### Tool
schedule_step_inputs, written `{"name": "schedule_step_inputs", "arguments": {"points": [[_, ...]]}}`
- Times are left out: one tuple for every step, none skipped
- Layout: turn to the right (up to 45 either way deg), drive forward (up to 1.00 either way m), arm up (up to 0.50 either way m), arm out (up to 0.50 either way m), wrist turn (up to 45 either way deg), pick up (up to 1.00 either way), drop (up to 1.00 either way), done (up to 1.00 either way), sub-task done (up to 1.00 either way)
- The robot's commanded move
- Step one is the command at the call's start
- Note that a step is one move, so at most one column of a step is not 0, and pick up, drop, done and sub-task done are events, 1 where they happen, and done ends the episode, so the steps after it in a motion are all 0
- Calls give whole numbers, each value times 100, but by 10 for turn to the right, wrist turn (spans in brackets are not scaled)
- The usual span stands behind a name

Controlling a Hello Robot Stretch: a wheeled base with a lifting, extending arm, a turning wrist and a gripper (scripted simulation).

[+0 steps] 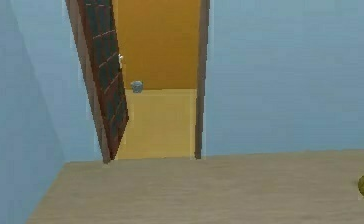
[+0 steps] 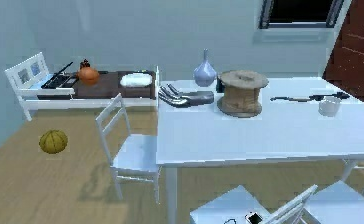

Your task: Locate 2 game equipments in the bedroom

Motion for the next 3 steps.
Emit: {"name": "schedule_step_inputs", "arguments": {"points": [[450,0,0,0,0,0,0,0,0],[30,0,0,0,0,0,0,0,0],[0,100,0,0,0,0,0,0,0]]}}
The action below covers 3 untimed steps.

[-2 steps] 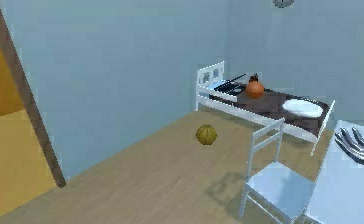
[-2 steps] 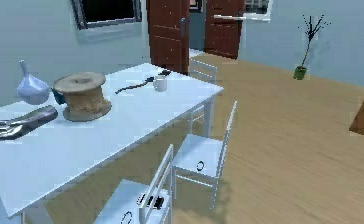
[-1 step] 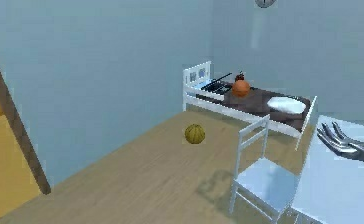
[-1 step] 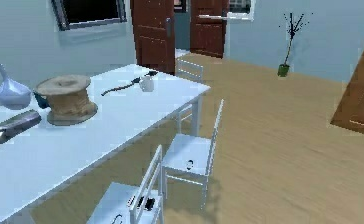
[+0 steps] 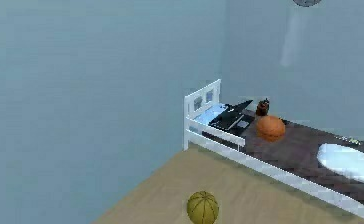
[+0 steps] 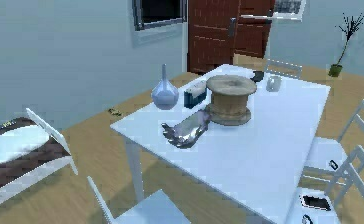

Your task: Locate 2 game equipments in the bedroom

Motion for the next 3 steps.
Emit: {"name": "schedule_step_inputs", "arguments": {"points": [[0,0,0,0,0,0,0,0,100],[-180,0,0,0,0,0,0,0,0],[-30,0,0,0,0,0,0,0,0]]}}
